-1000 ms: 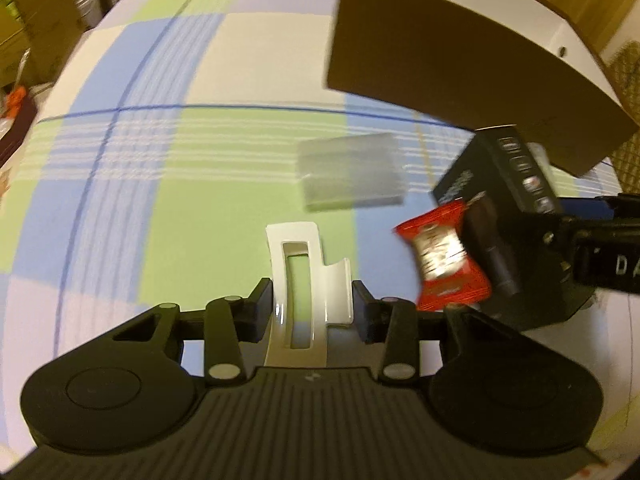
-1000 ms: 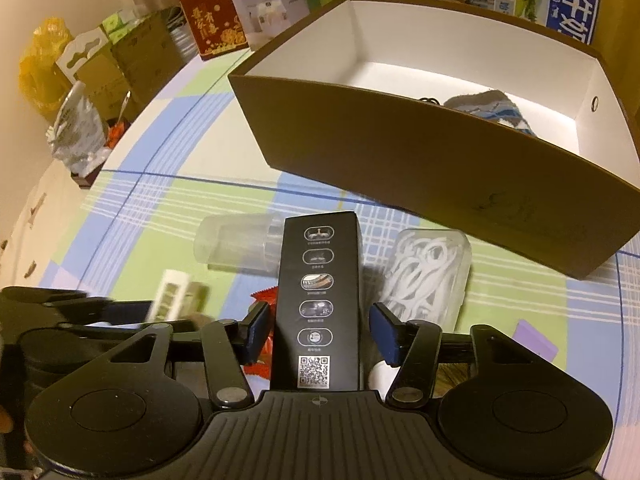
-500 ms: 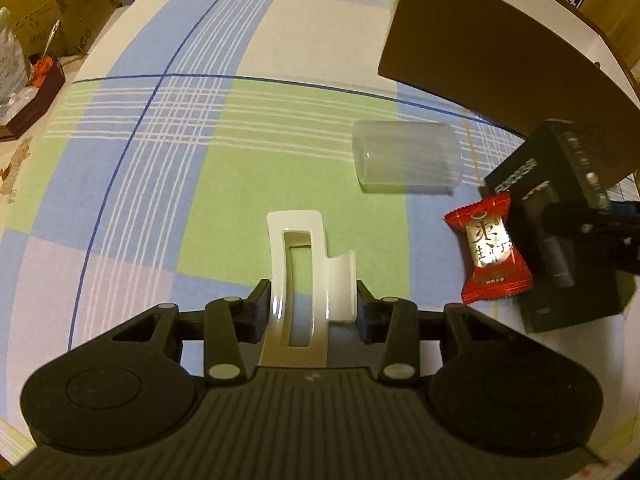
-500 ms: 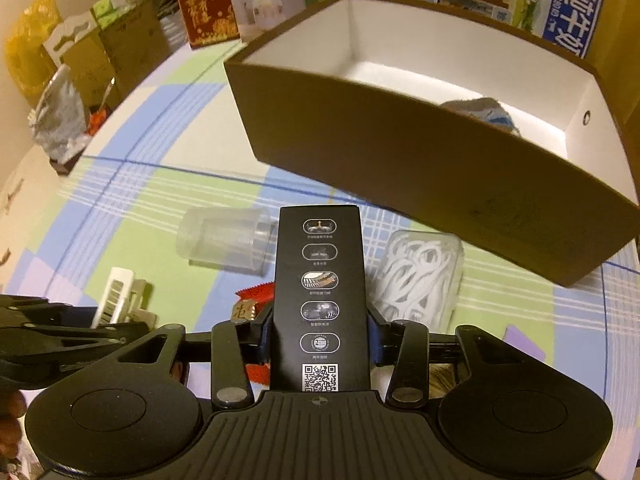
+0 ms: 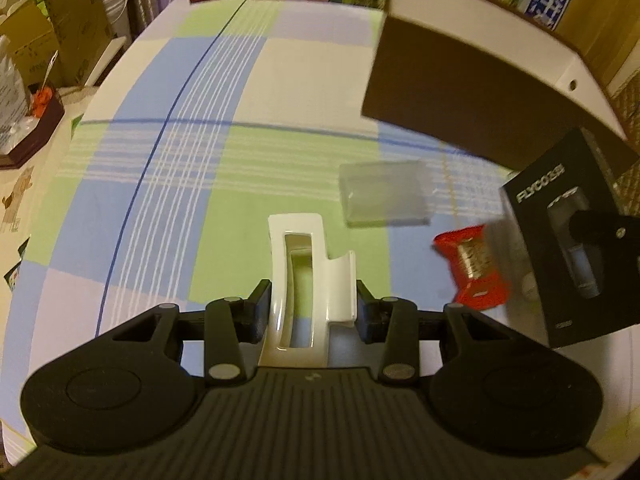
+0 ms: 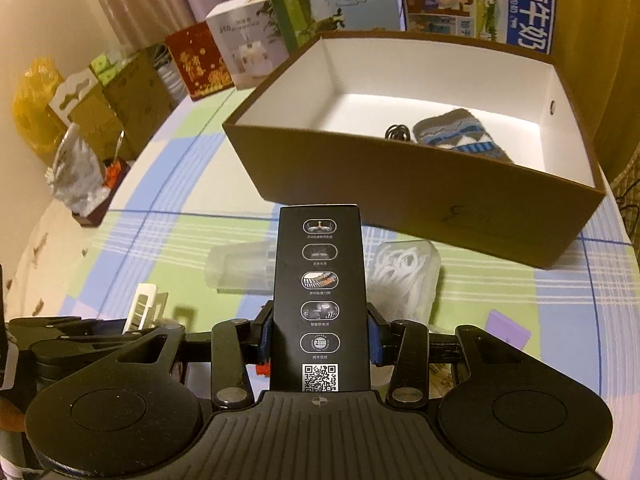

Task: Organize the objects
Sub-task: 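Carry the FLYCO box in the right tool while the left tool carries the white holder into the brown box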

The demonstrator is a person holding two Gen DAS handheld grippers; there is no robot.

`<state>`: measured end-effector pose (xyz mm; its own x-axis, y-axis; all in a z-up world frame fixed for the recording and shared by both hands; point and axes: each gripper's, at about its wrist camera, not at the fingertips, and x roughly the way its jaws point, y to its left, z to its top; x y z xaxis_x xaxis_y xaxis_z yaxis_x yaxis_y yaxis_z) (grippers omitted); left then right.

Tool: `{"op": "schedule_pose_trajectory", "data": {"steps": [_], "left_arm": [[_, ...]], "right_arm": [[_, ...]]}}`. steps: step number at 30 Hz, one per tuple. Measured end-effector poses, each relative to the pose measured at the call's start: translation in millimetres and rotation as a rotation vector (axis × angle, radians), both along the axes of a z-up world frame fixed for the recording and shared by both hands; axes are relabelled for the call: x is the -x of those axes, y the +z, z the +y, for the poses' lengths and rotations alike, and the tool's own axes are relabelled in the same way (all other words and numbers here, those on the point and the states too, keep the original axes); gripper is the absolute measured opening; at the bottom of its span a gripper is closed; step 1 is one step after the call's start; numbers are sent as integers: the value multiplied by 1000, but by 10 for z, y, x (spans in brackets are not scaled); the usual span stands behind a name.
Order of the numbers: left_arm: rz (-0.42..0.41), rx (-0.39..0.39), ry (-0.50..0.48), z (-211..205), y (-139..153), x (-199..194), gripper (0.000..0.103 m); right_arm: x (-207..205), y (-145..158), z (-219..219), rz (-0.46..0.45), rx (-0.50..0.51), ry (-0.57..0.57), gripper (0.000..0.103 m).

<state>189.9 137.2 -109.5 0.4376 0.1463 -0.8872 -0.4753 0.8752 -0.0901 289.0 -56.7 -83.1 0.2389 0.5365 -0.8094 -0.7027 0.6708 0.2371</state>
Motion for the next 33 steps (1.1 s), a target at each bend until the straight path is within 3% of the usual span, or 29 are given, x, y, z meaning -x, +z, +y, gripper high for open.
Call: {"op": "schedule_pose_trajectory", "data": {"steps": [16, 26, 33], "left_arm": [[-164, -42, -151, -264, 688, -462, 36], [-229, -75, -229, -283, 937, -1083, 36], [-250, -88, -261, -207, 1050, -1607, 36]], "right_arm": [[-208, 497, -320, -49, -108, -82, 40], [-827, 900, -434, -132, -158, -179, 40], [-1431, 920, -376, -144, -147, -244, 40]]}}
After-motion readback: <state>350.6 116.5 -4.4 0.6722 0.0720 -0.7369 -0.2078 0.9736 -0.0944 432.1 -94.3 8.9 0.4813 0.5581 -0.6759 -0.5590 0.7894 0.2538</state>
